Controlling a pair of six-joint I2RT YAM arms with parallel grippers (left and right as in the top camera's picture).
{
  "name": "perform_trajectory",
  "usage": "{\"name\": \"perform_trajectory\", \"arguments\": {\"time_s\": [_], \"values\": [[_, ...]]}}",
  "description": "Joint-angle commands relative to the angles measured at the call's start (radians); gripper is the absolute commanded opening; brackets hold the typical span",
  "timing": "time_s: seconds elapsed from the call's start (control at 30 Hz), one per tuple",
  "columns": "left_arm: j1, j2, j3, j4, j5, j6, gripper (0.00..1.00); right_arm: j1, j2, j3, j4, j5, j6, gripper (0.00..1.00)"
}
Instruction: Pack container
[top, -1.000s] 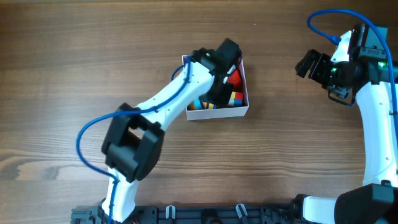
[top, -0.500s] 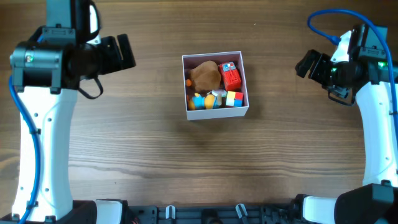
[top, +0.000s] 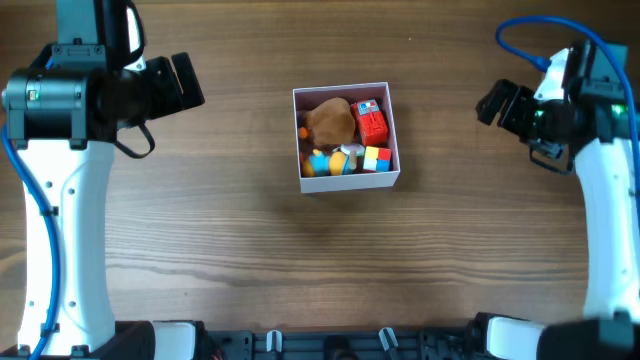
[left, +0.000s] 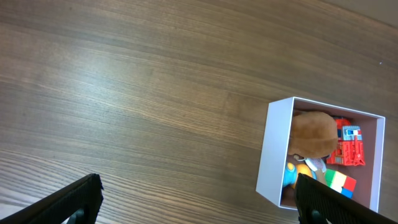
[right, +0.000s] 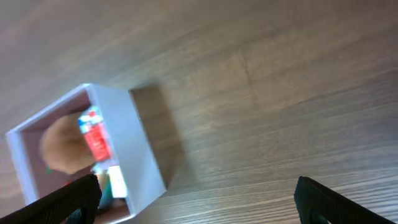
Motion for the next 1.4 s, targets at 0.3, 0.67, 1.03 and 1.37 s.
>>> {"name": "perform_trajectory", "arguments": {"time_s": [0.3,0.67,1.03,1.37], "values": [[0.003,0.002,0.007,0.000,-0.010,0.003,1.00,0.099,-0.732,-0.216,0.279,0.325,-0.172,1.00],[0.003,0.002,0.007,0.000,-0.010,0.003,1.00,0.098,-1.366,-0.975,0.422,0.137,-0.202,1.00],[0.003,0.002,0.007,0.000,-0.010,0.003,1.00,0.098,-1.440,-1.176,0.423,0.108,-0.202,1.00],[0.003,0.002,0.007,0.000,-0.010,0.003,1.00,0.098,-1.440,-1.244,0.444,0.112,-0.203,1.00]]}}
